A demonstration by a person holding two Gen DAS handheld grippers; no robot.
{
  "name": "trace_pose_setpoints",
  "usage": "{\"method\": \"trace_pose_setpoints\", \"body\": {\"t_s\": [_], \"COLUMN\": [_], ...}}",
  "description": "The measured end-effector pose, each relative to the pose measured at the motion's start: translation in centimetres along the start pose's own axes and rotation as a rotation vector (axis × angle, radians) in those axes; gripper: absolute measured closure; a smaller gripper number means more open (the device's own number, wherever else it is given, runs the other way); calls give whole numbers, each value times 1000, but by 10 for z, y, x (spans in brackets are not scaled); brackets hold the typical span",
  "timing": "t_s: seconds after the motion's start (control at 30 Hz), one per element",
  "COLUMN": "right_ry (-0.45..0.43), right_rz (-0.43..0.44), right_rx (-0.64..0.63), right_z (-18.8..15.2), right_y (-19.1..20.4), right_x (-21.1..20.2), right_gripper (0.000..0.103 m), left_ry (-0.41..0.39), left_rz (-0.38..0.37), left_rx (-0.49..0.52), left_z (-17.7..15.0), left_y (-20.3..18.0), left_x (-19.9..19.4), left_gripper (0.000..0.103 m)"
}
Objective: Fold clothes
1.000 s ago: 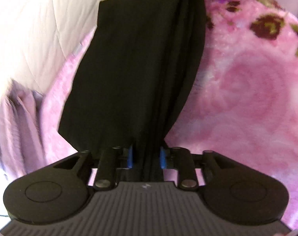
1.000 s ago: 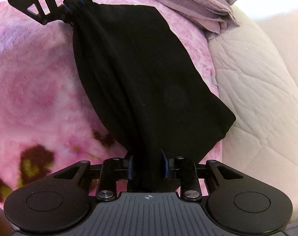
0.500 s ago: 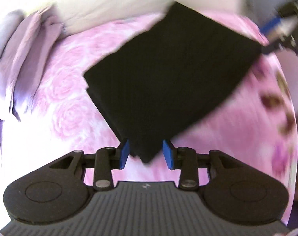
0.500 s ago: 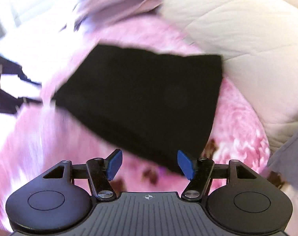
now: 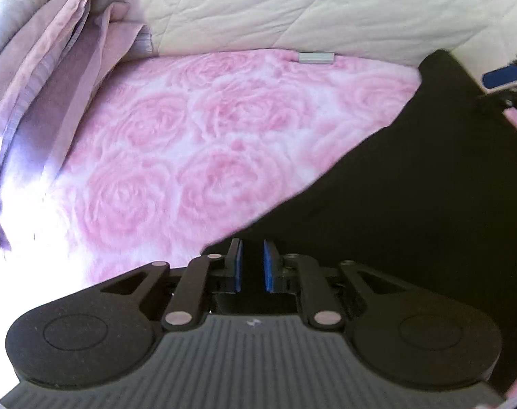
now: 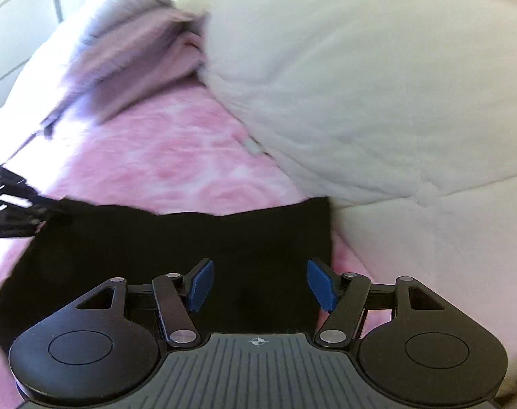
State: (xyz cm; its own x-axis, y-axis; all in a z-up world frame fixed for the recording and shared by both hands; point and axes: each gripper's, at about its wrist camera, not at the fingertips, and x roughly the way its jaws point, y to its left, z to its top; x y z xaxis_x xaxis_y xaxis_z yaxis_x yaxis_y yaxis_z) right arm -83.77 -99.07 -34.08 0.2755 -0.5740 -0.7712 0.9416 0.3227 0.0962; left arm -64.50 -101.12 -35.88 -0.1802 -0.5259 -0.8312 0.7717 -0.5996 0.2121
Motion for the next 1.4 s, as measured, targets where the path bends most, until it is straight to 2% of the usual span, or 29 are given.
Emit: {"method": "trace_pose_setpoints", "body": {"t_s": [0.1,0.13,0.2,0.27,0.37,0.47,0.5,0.6,0.7,0.77,0.87,0.93,0.97,1.07,1.1,1.13,1.23,1.4], "right_ry": [86,74,27,-21,-79,-106,-97,-7,92,77,56,42,35,80,96,115,151,153], "right_rz": [-12,22,-9,-38,15,70,87,111,99,78,33,3,-11,-44,-55,-73,-118,-133], "right_rx": [57,93,44,-4,-46,-63,-64,-70,-73,-100,-34,10,32,152,180,212,276,301], "right_z": [3,2,3,3,-14,-41,-52,-86,-117,-121,-119,-117,-117,-136,-141,-147,-158,-167], "right_y": [-29,-39,-29,-19,12,50,61,92,109,112,111,111,110,110,111,115,127,148], "right_x": [42,43,19,-5,-50,-86,-90,-84,-67,-69,-89,-102,-109,-119,-119,-120,-135,-161], "right_gripper": [39,39,41,41,41,41,41,41,41,41,40,38,36,27,25,23,20,16], "left_ry": [19,22,7,-38,-65,-49,-38,62,67,69,73,65,61,66,62,54,64,72], "left_rz": [3,8,22,33,3,-53,-71,-100,-83,-71,-54,-38,-30,-25,-19,-21,-43,-78], "left_rx": [14,18,13,18,6,5,11,36,38,39,40,-23,-55,-161,-189,-216,-281,-367], "left_z": [9,11,13,8,-12,-49,-64,-98,-102,-105,-108,-115,-118,-132,-138,-143,-156,-173], "left_y": [-8,-10,-11,-10,-10,-20,-27,-52,-55,-57,-60,-57,-55,-58,-60,-62,-71,-74], "left_x": [11,12,5,-14,-53,-87,-97,-92,-93,-93,-93,-108,-116,-134,-139,-145,-158,-185], "left_gripper": [103,103,103,97,96,96,95,94,95,95,84,69,66,43,29,20,7,5]}}
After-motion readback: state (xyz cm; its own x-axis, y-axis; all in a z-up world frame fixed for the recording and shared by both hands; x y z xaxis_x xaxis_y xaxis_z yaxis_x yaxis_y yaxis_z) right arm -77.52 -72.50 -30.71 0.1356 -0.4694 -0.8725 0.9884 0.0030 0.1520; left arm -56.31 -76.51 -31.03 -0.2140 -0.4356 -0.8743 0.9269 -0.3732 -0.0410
